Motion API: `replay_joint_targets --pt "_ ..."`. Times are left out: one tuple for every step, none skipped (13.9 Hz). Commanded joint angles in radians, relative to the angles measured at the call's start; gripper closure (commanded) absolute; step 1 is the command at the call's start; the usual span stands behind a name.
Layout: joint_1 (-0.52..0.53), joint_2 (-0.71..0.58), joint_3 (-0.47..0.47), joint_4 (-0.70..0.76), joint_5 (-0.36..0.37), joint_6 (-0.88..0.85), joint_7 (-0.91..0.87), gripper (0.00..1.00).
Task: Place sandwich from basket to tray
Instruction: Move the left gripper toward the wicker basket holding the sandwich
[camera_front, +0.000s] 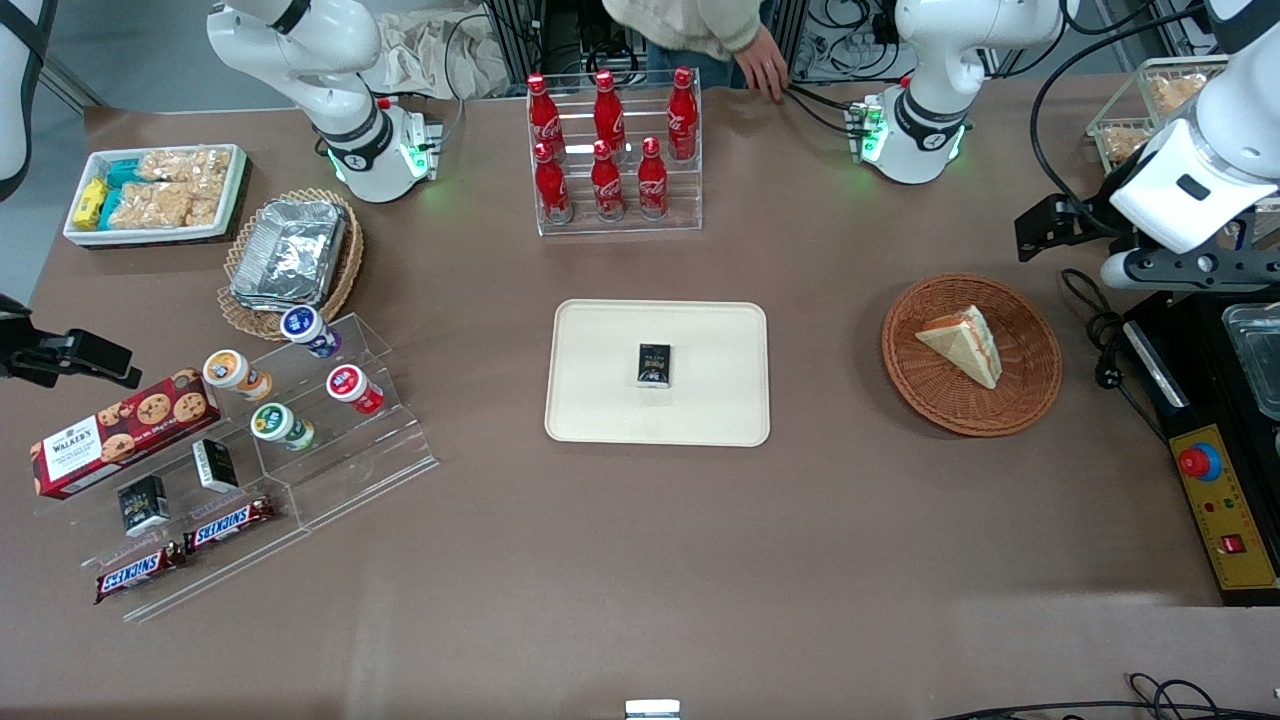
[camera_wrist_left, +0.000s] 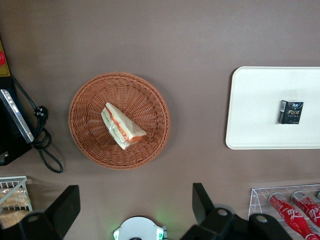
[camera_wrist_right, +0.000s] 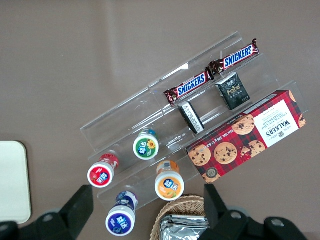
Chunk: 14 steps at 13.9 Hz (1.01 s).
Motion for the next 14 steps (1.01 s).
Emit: replay_joint_targets --pt "0.002 -0.002 0.005 0.001 -0.007 0.004 0.018 0.00" --pt "0.016 -0.002 0.005 0.001 -0.010 0.004 0.018 0.00" --pt "0.022 -0.002 0.005 0.001 -0.015 0.004 0.018 0.00" --pt "0.022 0.003 0.005 -0.003 -0.004 0.004 0.017 0.00" --pt "0.022 0.005 0.005 -0.006 0.001 0.003 -0.003 0.00" --pt "0.027 -0.002 0.005 -0.019 -0.005 0.003 -0.051 0.00" --pt "0.037 -0.015 0.006 -0.036 -0.016 0.004 -0.171 0.00" --pt "0.051 -0.034 0.005 -0.064 -0.021 0.012 -0.304 0.00" --pt "0.051 -0.054 0.003 -0.096 -0.019 0.028 -0.398 0.00" --pt "0.051 -0.084 0.005 -0.139 -0.018 0.054 -0.451 0.00" --pt "0.054 -0.135 0.005 -0.209 -0.018 0.102 -0.476 0.00" --pt "0.062 -0.194 0.005 -0.295 -0.015 0.163 -0.494 0.00" --pt "0.068 -0.236 0.005 -0.368 -0.010 0.217 -0.522 0.00" --pt "0.068 -0.242 0.005 -0.400 -0.002 0.232 -0.533 0.00"
